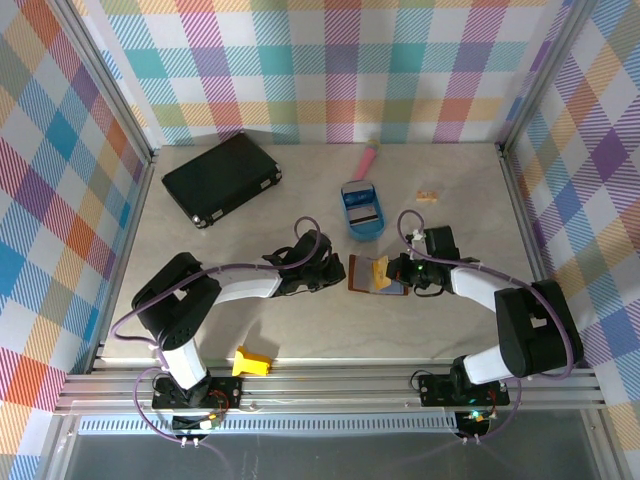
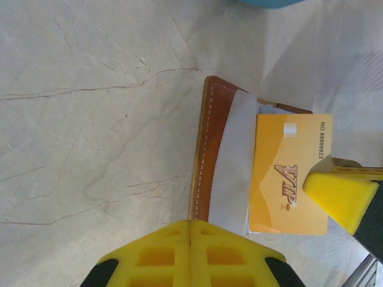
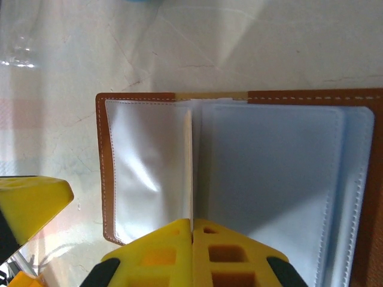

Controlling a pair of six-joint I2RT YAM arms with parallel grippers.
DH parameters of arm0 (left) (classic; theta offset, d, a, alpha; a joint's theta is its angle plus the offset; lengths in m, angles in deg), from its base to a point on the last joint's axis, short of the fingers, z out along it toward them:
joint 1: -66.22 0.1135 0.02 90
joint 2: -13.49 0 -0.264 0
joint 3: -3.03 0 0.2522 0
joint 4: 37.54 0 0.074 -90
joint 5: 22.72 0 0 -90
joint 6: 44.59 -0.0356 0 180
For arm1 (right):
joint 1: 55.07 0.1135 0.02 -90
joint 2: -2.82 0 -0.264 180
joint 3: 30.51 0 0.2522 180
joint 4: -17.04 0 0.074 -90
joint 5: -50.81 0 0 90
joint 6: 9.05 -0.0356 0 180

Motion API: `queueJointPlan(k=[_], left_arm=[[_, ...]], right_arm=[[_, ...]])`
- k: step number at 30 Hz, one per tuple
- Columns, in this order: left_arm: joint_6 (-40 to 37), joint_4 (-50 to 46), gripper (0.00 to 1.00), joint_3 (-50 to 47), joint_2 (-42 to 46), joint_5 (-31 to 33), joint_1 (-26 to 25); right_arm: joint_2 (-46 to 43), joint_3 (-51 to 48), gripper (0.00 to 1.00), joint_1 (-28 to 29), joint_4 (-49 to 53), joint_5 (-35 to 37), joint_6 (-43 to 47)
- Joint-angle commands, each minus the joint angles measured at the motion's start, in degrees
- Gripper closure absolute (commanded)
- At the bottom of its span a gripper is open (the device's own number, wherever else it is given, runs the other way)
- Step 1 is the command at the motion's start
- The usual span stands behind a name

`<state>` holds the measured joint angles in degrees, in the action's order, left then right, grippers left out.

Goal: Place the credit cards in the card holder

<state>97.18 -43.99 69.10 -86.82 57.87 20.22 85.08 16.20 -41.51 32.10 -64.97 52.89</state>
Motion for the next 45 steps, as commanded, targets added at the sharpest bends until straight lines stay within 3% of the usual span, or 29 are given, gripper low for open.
queueJointPlan(k=[1,11,21,33,41,45], left_arm=[[-0.48,2.38,0.98,1.51,-2.08,-1.62,-0.62],[-1.00,4.92,1.00,4.40,-5.65,-1.66,-0.78],[-2.20,-6.06,1.00,9.11,-8.30,5.82,-1.42],[-3.13,-10.59,1.00,11.32,-11.92,6.44,-2.27],[-3.52,-7.71,1.00,9.30,-7.46,7.28,-2.40],[-3.64,-1.94,1.00,6.70,-3.25,5.55,-2.41]], right_arm=[[1.18,-2.17,1.00,0.10,-2.90,-0.74,-2.12],[2.01,-3.43,1.00,0.09,-2.77,-0.26,-1.21],[1.95,-3.07,1.00,0.08,-2.27,-0.31,-0.99],[1.15,-2.81,1.00,0.11,-0.79,-0.25,-0.23],[1.24,-2.82,1.00,0.09,-0.46,0.00,-0.01],[1.17,-2.73,1.00,0.12,-0.20,-0.03,0.28]])
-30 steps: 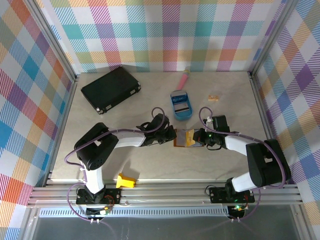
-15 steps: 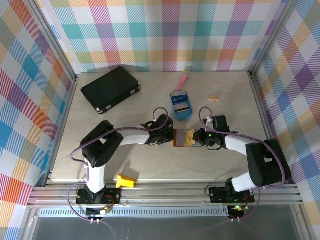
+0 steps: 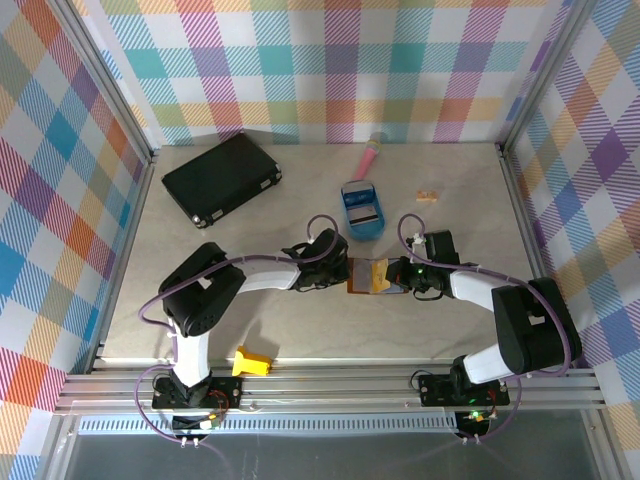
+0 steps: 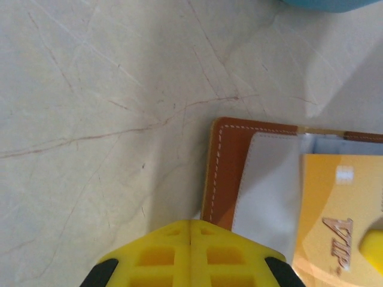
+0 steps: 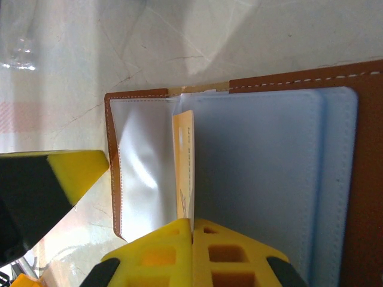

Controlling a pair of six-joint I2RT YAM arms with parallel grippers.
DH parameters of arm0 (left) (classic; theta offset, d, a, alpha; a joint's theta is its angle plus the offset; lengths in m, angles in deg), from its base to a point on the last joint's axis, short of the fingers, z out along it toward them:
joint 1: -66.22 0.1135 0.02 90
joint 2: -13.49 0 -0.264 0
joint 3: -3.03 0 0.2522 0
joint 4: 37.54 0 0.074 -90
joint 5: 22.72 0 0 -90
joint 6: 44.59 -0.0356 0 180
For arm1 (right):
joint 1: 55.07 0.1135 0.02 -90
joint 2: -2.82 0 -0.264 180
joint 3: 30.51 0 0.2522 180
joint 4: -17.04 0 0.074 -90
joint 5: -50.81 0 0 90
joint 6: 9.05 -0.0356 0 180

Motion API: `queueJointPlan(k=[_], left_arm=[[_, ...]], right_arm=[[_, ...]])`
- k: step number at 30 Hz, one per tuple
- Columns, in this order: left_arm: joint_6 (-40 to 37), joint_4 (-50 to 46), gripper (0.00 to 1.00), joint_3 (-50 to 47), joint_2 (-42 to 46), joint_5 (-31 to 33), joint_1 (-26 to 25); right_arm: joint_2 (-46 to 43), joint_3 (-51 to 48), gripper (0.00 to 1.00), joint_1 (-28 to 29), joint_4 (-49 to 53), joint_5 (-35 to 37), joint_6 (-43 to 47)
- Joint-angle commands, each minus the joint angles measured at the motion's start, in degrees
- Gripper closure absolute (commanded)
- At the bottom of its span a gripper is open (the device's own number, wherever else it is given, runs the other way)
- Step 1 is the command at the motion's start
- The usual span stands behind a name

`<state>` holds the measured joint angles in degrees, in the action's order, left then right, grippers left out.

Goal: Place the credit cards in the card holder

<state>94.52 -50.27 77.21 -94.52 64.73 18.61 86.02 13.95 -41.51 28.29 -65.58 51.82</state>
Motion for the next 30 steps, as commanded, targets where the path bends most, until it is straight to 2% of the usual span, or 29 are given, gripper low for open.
queueJointPlan(k=[1,5,17,30], left_arm=[[-1.23,5.02,1.00,-1.38,4.70,-2.35,-0.73],[-1.41,3.80,1.00,0.63,3.37,-4.37,-0.79],[-0.69,3.96,1.00,2.69,-2.39,-3.82,-0.77],[-0.85,-0.33,1.00,3.29,-4.14,-0.71,-0.80]], right_arm=[[0.27,-0.47,1.00,0.07,3.56,0.58,1.43],[0.37,-0.49,1.00,0.09,3.62,0.63,1.40],[-0.05,-0.73,1.00,0.07,4.07,0.47,1.63],[-0.66,-1.23,1.00,0.03,3.67,0.48,1.29]])
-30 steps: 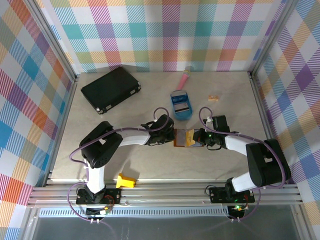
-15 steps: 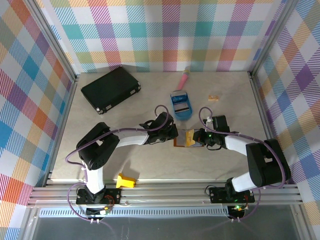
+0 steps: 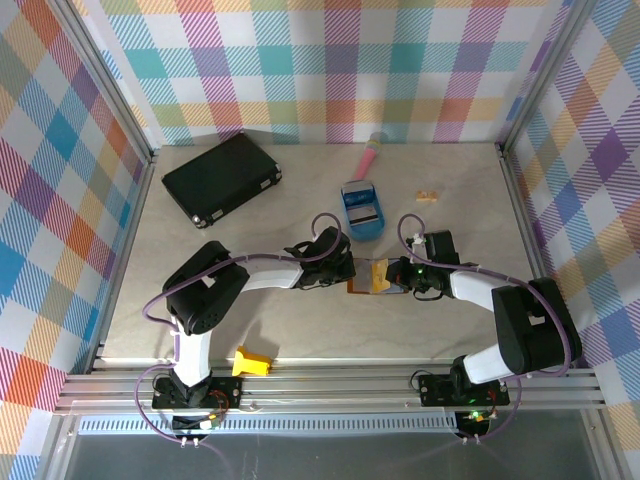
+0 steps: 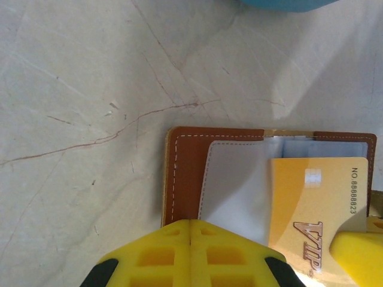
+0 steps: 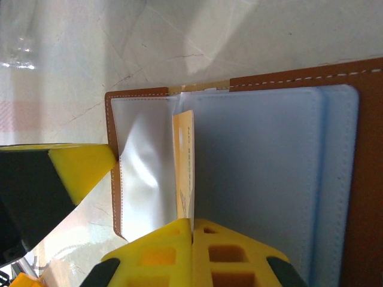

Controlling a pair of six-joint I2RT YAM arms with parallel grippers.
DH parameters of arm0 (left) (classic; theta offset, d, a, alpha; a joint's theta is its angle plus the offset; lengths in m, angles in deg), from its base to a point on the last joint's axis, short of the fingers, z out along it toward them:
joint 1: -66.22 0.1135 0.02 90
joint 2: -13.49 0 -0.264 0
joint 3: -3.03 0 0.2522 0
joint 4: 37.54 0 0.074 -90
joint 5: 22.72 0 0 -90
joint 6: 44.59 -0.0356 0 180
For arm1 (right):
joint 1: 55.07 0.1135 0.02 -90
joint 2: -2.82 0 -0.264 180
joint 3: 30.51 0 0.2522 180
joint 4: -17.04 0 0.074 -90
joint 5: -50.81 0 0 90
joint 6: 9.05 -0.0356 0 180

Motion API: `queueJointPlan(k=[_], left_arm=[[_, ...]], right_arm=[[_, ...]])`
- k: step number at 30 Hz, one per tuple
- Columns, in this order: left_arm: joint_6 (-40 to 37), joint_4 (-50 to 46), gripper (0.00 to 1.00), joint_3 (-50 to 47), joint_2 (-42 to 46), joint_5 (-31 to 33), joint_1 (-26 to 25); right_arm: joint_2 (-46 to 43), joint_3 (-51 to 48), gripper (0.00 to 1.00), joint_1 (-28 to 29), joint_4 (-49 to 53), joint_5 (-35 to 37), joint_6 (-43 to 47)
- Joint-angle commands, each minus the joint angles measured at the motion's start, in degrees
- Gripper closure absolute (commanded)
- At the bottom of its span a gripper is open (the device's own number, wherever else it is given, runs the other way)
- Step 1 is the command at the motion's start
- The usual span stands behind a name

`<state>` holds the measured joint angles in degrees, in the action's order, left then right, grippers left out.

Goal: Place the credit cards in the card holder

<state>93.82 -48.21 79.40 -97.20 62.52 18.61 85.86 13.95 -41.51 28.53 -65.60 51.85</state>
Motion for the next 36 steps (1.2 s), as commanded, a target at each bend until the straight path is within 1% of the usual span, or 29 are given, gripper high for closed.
queueJointPlan(k=[1,8,13,20,27,36], left_arm=[[-0.13,-2.80,1.00,1.05,-1.45,1.83,-0.75],[0.82,-3.09,1.00,0.53,-2.52,2.11,-0.76],[0.93,-3.74,1.00,0.41,-2.57,2.54,-0.81],[1.31,-3.93,1.00,0.06,-2.60,2.22,-0.85],[1.52,-3.77,1.00,-0.03,-2.72,1.79,-0.93],[1.87,-3.39,1.00,-0.12,-3.01,1.48,-1.07]], right_arm=[[-0.69,-1.35,1.00,0.07,3.27,0.59,1.11],[-2.10,-2.84,1.00,0.13,1.04,2.15,-0.92],[-1.42,-3.40,1.00,0.06,-0.17,2.86,-1.66],[0.00,-4.59,1.00,0.03,-4.78,3.65,-4.59],[0.01,-5.10,1.00,-0.09,-6.27,5.43,-5.46],[2.34,-6.43,1.00,0.03,-8.68,3.74,-5.00]])
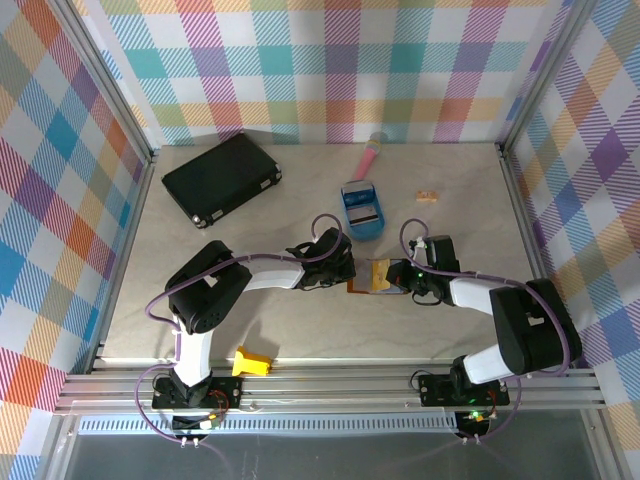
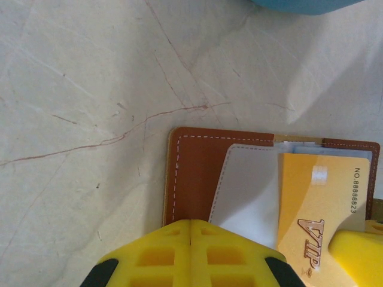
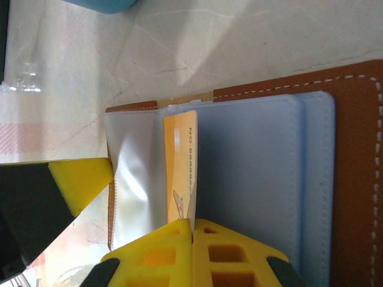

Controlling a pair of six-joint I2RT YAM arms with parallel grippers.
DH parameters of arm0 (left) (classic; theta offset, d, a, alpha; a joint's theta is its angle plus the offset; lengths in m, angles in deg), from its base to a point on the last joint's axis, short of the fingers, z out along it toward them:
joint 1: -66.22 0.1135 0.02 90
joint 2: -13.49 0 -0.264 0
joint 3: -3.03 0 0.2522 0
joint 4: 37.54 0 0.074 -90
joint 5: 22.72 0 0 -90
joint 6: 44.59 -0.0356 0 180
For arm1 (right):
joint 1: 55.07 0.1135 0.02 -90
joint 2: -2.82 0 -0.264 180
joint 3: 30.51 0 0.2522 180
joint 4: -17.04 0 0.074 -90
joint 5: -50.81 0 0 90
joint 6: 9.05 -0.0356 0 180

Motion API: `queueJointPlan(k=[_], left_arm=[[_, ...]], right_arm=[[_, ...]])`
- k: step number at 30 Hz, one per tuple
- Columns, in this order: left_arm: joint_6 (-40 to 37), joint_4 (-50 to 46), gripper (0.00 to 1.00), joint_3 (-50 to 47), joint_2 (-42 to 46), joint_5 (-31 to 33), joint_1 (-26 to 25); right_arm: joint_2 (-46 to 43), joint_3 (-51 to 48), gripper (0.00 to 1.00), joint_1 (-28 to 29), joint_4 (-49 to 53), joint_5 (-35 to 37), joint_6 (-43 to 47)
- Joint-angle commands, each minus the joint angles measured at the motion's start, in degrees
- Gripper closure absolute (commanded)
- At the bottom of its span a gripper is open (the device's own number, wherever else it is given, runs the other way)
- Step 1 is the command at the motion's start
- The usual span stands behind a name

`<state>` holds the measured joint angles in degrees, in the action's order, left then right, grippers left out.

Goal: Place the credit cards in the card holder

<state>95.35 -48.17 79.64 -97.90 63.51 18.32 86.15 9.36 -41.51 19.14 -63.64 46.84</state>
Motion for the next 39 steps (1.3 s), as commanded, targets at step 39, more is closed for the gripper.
queueJointPlan(k=[39], left_arm=[[1.52,-3.50,1.00,-2.11,-1.53,1.49,-0.83]], right_arm=[[-3.24,4.62,0.82,1.76,14.01,0.38,5.61]])
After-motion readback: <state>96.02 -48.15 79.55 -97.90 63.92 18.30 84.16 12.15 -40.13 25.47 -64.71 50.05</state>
